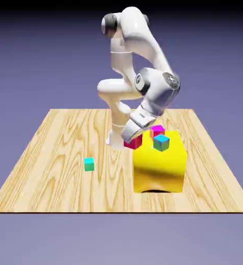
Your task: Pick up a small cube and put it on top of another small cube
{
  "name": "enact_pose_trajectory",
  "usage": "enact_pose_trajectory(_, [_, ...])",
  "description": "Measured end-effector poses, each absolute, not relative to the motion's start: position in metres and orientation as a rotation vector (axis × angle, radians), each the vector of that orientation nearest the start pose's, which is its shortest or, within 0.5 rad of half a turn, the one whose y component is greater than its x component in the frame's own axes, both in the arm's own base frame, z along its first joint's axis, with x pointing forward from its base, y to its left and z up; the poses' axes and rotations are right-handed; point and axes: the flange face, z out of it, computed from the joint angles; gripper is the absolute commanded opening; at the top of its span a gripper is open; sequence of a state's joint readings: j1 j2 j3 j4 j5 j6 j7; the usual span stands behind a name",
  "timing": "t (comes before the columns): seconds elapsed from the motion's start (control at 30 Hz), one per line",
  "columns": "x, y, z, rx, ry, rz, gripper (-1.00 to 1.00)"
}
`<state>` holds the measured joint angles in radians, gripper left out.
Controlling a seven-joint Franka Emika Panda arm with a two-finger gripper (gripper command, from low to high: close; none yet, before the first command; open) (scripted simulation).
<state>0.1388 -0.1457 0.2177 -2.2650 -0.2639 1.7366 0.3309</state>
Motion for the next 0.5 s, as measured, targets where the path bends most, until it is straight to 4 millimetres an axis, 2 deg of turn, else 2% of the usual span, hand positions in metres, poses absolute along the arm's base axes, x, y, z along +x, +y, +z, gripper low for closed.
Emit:
enact_pose_trajectory(0.17, [0.349,0.214,0.441,-3.452,-0.126,0.603,-1.0])
enact_pose_trajectory(0.23, [0.348,0.215,0.442,-3.451,-0.125,0.605,-1.0])
enact_pose_trajectory(0.37, [0.336,0.201,0.39,-3.451,-0.125,0.605,-1.0])
enact_pose_trajectory(0.4, [0.332,0.197,0.378,-3.451,-0.125,0.606,1.0])
enact_pose_trajectory(0.47, [0.332,0.196,0.378,-3.453,-0.126,0.603,1.0])
enact_pose_trajectory(0.5, [0.336,0.2,0.39,-3.453,-0.126,0.603,1.0])
